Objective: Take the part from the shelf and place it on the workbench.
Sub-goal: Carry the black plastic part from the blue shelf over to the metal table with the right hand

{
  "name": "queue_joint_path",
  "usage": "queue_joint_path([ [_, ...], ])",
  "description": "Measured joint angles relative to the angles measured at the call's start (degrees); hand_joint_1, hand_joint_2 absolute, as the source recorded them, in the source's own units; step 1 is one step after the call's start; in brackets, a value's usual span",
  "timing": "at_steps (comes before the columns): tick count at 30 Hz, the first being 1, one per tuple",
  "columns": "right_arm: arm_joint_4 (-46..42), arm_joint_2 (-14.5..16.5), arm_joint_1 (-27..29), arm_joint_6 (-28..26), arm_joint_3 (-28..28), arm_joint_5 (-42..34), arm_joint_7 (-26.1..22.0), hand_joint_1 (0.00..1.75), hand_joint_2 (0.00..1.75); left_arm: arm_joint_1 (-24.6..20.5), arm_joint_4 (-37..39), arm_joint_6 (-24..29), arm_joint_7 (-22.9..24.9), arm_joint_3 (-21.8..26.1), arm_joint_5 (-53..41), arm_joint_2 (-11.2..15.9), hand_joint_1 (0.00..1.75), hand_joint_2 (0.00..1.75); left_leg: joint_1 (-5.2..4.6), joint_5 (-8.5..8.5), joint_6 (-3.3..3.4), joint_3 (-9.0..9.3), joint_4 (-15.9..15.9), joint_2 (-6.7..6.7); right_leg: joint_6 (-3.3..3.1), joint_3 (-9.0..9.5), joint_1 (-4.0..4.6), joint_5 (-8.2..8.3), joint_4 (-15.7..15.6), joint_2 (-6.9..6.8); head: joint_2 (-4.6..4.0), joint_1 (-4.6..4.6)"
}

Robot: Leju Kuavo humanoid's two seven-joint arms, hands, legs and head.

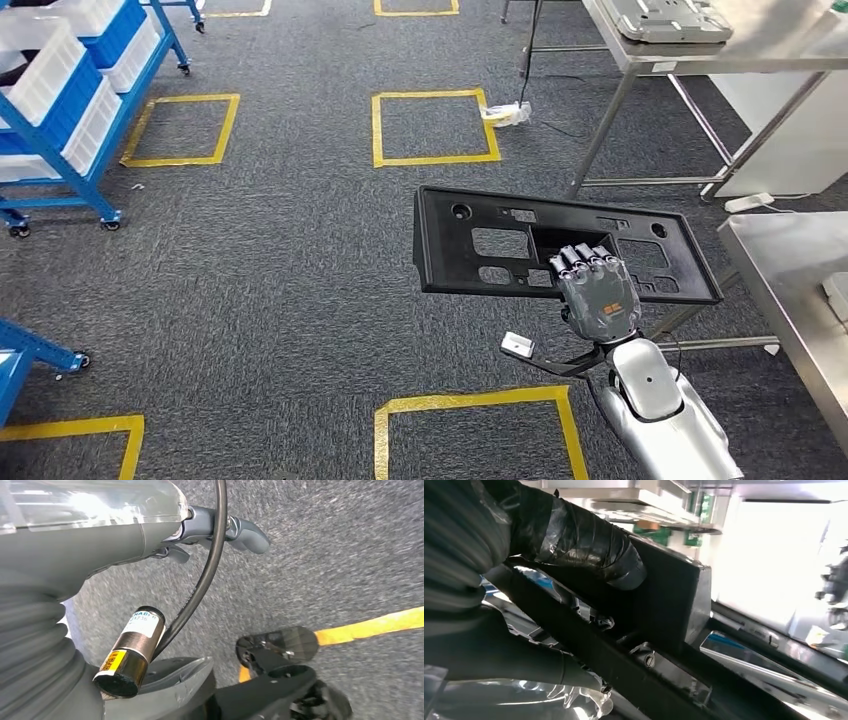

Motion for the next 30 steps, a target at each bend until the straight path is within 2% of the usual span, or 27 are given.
queue_joint_path([
  [1,0.19,0.00,0.07,-0.04,0.01,-0.01,0.02,1.75,1.75,0.25,0.00,0.05,0.04,0.07,-0.03,0.03,0.00,1.75,-0.01,-0.10,-0.02,-0.01,0.03,0.86,0.25,-1.28,-0.24,-0.74,2.64,-0.30,0.00,0.01],
  [2,0.36,-0.03,0.18,-0.08,0.01,-0.01,0.04,1.75,1.75,0.46,0.00,0.09,0.07,0.11,-0.06,0.06,0.00,1.75,0.01,-0.22,-0.10,0.01,0.08,1.71,0.49,-1.57,-0.50,-0.41,3.27,-0.50,0.00,0.01],
  [3,0.48,-0.09,0.27,-0.10,0.01,-0.01,0.06,1.75,1.75,0.59,0.00,0.10,0.07,0.15,-0.12,0.07,0.00,1.75,0.05,-0.38,-0.23,0.05,0.16,2.48,0.72,-0.70,-0.73,0.87,1.67,-0.80,0.00,0.01],
  [4,0.54,-0.20,0.32,-0.13,0.01,-0.01,0.09,1.75,1.75,0.65,0.00,0.11,0.07,0.18,-0.20,0.06,0.00,1.75,0.11,-0.61,-0.45,0.14,0.31,3.21,0.92,1.32,-0.91,2.80,-2.04,-1.54,0.00,0.01],
  [5,0.53,-0.31,0.33,-0.15,0.01,-0.01,0.10,1.75,1.75,0.67,0.00,0.11,0.07,0.20,-0.28,0.07,0.00,1.75,0.09,-0.88,-0.75,0.23,0.50,3.84,0.97,3.51,-0.88,4.24,-6.05,-2.84,0.00,0.02],
  [6,0.45,-0.40,0.33,-0.16,0.01,-0.01,0.13,1.75,1.75,0.64,0.00,0.11,0.07,0.21,-0.37,0.07,0.00,1.75,-0.02,-1.20,-1.14,0.35,0.77,4.42,0.81,5.22,-0.76,5.30,-9.32,-3.84,0.00,0.00],
  [7,0.38,-0.47,0.33,-0.17,0.01,-0.01,0.15,1.75,1.75,0.58,0.00,0.11,0.07,0.22,-0.44,0.08,0.00,1.75,-0.14,-1.50,-1.53,0.48,0.95,4.93,0.50,6.27,-0.56,5.75,-11.33,-4.51,0.00,-0.01],
  [8,0.32,-0.49,0.35,-0.17,0.01,-0.01,0.18,1.75,1.75,0.51,0.00,0.13,0.07,0.24,-0.49,0.10,0.00,1.75,-0.28,-1.75,-1.92,0.64,1.04,5.44,0.07,6.44,-0.32,5.58,-11.77,-4.55,0.00,-0.02],
  [10,0.21,-0.60,0.41,-0.15,0.01,-0.01,0.26,1.75,1.75,0.31,-0.01,0.13,-0.01,0.27,-0.53,0.08,0.00,1.75,-0.18,-2.24,-2.64,0.98,1.11,6.26,-0.78,6.41,-0.25,5.60,-11.72,-3.09,0.00,-0.06],
  [11,0.11,-0.66,0.42,-0.14,0.01,0.00,0.35,1.75,1.75,0.17,-0.02,0.13,-0.15,0.28,-0.53,0.03,0.00,1.75,-0.08,-2.86,-3.05,0.95,1.69,5.73,-1.20,6.49,-0.31,5.59,-11.78,-2.43,0.00,-0.06],
  [13,-0.13,-0.74,0.29,-0.08,0.01,0.05,0.53,1.75,1.75,-0.10,-0.04,0.11,-0.54,0.32,-0.53,-0.14,0.00,1.75,0.05,-5.64,-3.51,-0.75,5.93,2.82,-2.05,6.67,-0.39,5.66,-11.93,-1.24,0.00,-0.07],
  [14,-0.25,-0.74,0.20,-0.04,0.01,0.10,0.62,1.75,1.75,-0.17,-0.04,0.11,-0.68,0.34,-0.53,-0.21,0.00,1.75,0.00,-7.65,-3.46,-2.50,9.83,1.24,-2.35,6.69,-0.23,5.64,-11.92,-0.62,0.00,-0.06],
  [15,-0.32,-0.73,0.15,-0.01,0.01,0.15,0.64,1.75,1.75,-0.16,-0.04,0.10,-0.75,0.35,-0.53,-0.27,0.00,1.75,-0.03,-9.42,-3.23,-4.58,14.08,0.30,-2.56,6.68,-0.02,5.65,-11.92,0.12,0.00,-0.06],
  [16,-0.38,-0.72,0.21,0.02,0.01,0.21,0.66,1.75,1.75,-0.13,-0.04,0.10,-0.79,0.37,-0.53,-0.33,0.00,1.75,-0.04,-10.38,-2.94,-6.33,17.42,-0.15,-2.67,6.69,0.18,5.65,-11.90,0.96,0.00,-0.05],
  [17,-0.43,-0.72,0.30,0.04,0.01,0.25,0.69,1.75,1.75,-0.09,-0.04,0.09,-0.80,0.37,-0.53,-0.40,0.00,1.75,-0.06,-10.15,-2.61,-7.27,18.89,-0.35,-2.71,6.73,0.33,5.65,-11.88,1.88,0.00,-0.05],
  [18,-0.50,-0.73,0.39,0.06,0.01,0.28,0.71,1.75,1.75,-0.08,-0.04,0.07,-0.81,0.38,-0.56,-0.46,0.00,1.75,-0.10,-8.72,-2.25,-7.15,17.97,-0.54,-2.72,6.78,0.42,5.65,-11.84,2.81,0.00,-0.05],
  [19,-0.64,-0.74,0.48,0.09,0.01,0.32,0.74,1.75,1.75,-0.09,-0.04,0.06,-0.78,0.38,-0.62,-0.50,0.00,1.75,-0.16,-6.43,-1.85,-6.01,14.86,-1.08,-2.72,6.84,0.46,5.65,-11.80,3.68,0.00,-0.05],
  [21,-1.16,-0.78,0.64,0.27,0.01,0.46,0.90,1.75,1.75,0.05,-0.04,0.02,-0.60,0.40,-0.84,-0.49,0.00,1.75,-0.22,-2.33,-1.04,-2.84,6.84,-3.91,-2.61,6.83,0.38,5.70,-11.71,5.32,0.00,-0.04],
  [22,-1.47,-0.80,0.80,0.45,0.00,0.59,1.00,1.75,1.75,0.12,-0.04,0.01,-0.50,0.41,-0.93,-0.48,0.00,1.75,-0.25,-1.41,-0.78,-1.63,4.07,-5.12,-2.41,6.69,0.27,5.78,-11.69,6.10,0.00,-0.07],
  [23,-1.79,-0.89,1.09,0.68,-0.02,0.73,1.13,1.75,1.75,0.18,-0.04,-0.03,-0.43,0.43,-1.00,-0.46,0.00,1.75,-0.27,-1.21,-0.60,-0.97,2.63,-5.84,-2.09,6.51,0.11,5.91,-11.73,6.87,0.00,-0.07],
  [25,-2.46,-1.37,1.95,1.04,-0.11,0.95,1.29,1.75,1.75,0.22,-0.04,-0.16,-0.39,0.45,-1.03,-0.46,0.00,1.75,-0.22,-1.23,-0.41,-0.38,1.74,-4.92,-1.24,6.26,-0.02,6.27,-12.08,8.37,0.00,-0.09],
  [26,-2.81,-1.71,2.42,1.11,-0.20,1.01,1.33,1.75,1.75,0.27,-0.04,-0.25,-0.39,0.47,-1.03,-0.46,0.00,1.75,-0.09,-0.93,-0.22,-0.11,1.14,-4.17,-0.91,6.13,0.07,6.17,-12.03,8.09,0.00,-0.07],
  [27,-3.15,-2.07,2.72,1.15,-0.29,1.05,1.36,1.75,1.75,0.35,-0.04,-0.33,-0.42,0.50,-1.03,-0.47,0.00,1.75,0.04,-0.60,0.02,0.18,0.46,-3.33,-0.67,5.65,0.25,5.48,-11.17,6.75,0.00,0.02],
  [28,-3.43,-2.35,2.84,1.17,-0.40,1.07,1.40,1.75,1.75,0.46,-0.04,-0.42,-0.44,0.53,-1.03,-0.49,0.00,1.75,0.14,-0.29,0.23,0.41,-0.18,-2.42,-0.47,4.69,0.42,4.22,-9.21,4.80,0.00,0.13],
  [29,-3.61,-2.49,2.92,1.19,-0.47,1.09,1.42,1.75,1.75,0.58,-0.04,-0.50,-0.45,0.56,-1.05,-0.49,0.00,1.75,0.08,-0.18,0.38,0.56,-0.46,-1.51,-0.35,3.22,0.40,2.48,-6.12,2.46,0.00,0.21],
  [30,-3.76,-2.57,2.99,1.23,-0.52,1.13,1.44,1.75,1.75,0.74,-0.04,-0.59,-0.40,0.58,-1.14,-0.50,0.00,1.75,0.01,-0.22,0.47,0.58,-0.52,-0.61,-0.14,1.46,0.27,0.72,-2.44,0.87,0.00,0.29],
])
